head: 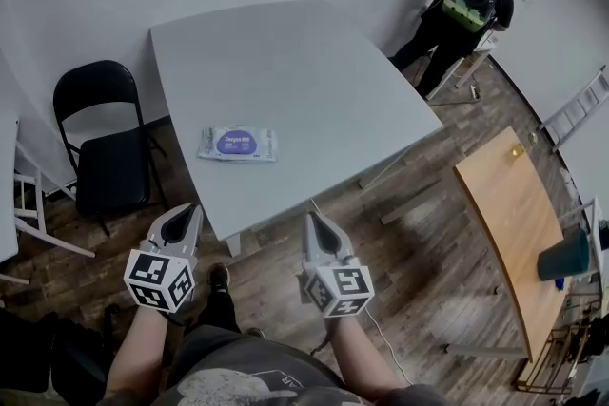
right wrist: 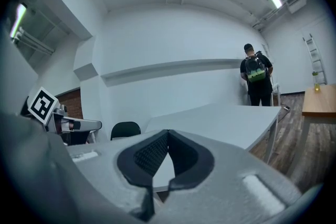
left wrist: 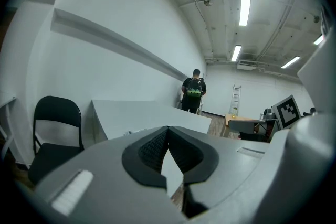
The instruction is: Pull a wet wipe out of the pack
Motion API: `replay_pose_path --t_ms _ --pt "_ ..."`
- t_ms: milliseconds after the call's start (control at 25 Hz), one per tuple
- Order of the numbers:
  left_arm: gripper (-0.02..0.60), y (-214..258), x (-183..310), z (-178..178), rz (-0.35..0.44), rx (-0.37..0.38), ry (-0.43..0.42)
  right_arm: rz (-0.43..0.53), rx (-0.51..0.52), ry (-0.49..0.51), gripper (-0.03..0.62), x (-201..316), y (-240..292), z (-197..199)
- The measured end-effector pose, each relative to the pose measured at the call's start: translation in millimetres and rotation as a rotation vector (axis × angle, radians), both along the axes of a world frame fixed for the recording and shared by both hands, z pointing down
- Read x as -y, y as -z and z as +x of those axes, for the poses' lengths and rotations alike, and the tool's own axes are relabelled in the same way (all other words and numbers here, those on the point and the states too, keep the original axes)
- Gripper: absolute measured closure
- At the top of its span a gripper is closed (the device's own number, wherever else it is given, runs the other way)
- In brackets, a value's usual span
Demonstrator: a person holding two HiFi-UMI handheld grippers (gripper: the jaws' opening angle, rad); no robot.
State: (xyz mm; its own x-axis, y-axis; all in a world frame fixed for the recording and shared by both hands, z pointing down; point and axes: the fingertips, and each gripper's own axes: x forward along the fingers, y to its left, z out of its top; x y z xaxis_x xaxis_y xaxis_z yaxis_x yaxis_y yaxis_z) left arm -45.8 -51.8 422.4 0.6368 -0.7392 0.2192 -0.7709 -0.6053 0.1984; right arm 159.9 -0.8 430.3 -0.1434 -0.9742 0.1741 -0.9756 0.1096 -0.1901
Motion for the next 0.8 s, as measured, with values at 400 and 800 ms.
replay_pose_path --t_ms 400,800 --pt "0.563 -20 84 -6 -0.047 0.033 -0.017 -0.030 -0.031 -0.008 0.605 84 -3 -11" --pt "0.563 -31 143 -14 -0.093 -0.007 -0.043 -0.043 -0.046 -0.036 0.605 146 -6 -26"
